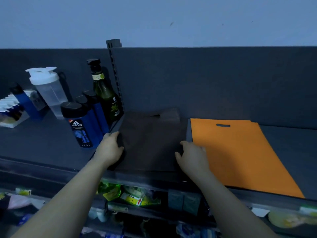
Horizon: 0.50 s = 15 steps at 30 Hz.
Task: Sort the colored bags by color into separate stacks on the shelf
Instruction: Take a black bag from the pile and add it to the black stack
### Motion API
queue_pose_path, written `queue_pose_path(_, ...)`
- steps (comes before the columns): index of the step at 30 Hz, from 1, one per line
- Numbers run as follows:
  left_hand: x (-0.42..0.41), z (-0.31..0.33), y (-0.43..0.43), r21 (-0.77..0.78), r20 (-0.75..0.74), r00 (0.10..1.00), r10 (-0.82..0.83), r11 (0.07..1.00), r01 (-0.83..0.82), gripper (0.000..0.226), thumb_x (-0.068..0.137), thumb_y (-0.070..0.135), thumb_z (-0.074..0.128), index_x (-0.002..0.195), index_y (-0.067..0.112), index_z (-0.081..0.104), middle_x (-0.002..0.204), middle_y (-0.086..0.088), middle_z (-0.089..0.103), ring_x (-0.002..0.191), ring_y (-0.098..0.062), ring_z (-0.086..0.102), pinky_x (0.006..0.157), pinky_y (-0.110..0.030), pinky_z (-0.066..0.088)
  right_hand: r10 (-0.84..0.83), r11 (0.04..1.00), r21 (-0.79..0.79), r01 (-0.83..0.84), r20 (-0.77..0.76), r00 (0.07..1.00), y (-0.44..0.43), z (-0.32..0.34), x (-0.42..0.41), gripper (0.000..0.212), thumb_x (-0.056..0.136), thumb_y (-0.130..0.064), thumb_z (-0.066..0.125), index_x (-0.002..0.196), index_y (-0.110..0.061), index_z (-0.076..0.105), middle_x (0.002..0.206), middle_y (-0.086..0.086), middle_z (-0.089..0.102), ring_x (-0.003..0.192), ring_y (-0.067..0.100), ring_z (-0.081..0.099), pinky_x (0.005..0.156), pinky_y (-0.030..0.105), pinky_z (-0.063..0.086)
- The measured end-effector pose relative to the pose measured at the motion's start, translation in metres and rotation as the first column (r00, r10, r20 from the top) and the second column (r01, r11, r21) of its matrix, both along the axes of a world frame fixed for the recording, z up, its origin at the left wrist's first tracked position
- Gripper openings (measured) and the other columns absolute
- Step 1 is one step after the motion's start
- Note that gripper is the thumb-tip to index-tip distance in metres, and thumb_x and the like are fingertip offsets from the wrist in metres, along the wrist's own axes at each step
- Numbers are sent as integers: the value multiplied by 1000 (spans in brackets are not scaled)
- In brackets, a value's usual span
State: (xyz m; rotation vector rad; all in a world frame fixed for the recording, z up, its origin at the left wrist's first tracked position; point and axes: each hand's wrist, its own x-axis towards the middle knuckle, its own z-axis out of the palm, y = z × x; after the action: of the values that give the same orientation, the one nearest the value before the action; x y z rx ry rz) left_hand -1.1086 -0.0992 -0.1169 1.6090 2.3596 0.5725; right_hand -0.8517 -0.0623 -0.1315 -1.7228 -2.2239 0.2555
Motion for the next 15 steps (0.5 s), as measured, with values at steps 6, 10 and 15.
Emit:
queue_pose_path(6, 11, 7, 2, 55, -235, 968, -85, 993, 101, 52, 91, 21, 55, 141, 17, 43, 139, -8, 45, 118, -31, 46, 92, -38, 43, -27, 998, 65, 22, 75, 997, 2, 8, 11, 31, 93, -38, 50, 117, -20, 59, 118, 1, 58, 108, 20, 54, 97, 33, 34)
queue_pose_path(10, 40, 25, 9, 188, -245, 948, -205, 949, 254, 41, 92, 25, 55, 132, 18, 55, 131, -1, 56, 113, -24, 54, 91, -35, 46, -83, 990, 119, 71, 103, 991, 6, 25, 33, 30, 94, -35, 50, 114, -17, 61, 119, 0, 60, 111, 21, 53, 106, 32, 28)
queue_pose_path(15, 96, 47, 18, 242, -214, 917, -336, 892, 383, 39, 94, 29, 52, 132, 20, 55, 130, 2, 57, 114, -21, 53, 97, -36, 44, -173, 977, 143, 158, 101, 980, 1, 45, 74, 41, 95, -36, 49, 132, -16, 53, 135, 1, 53, 126, 20, 48, 117, 38, 19)
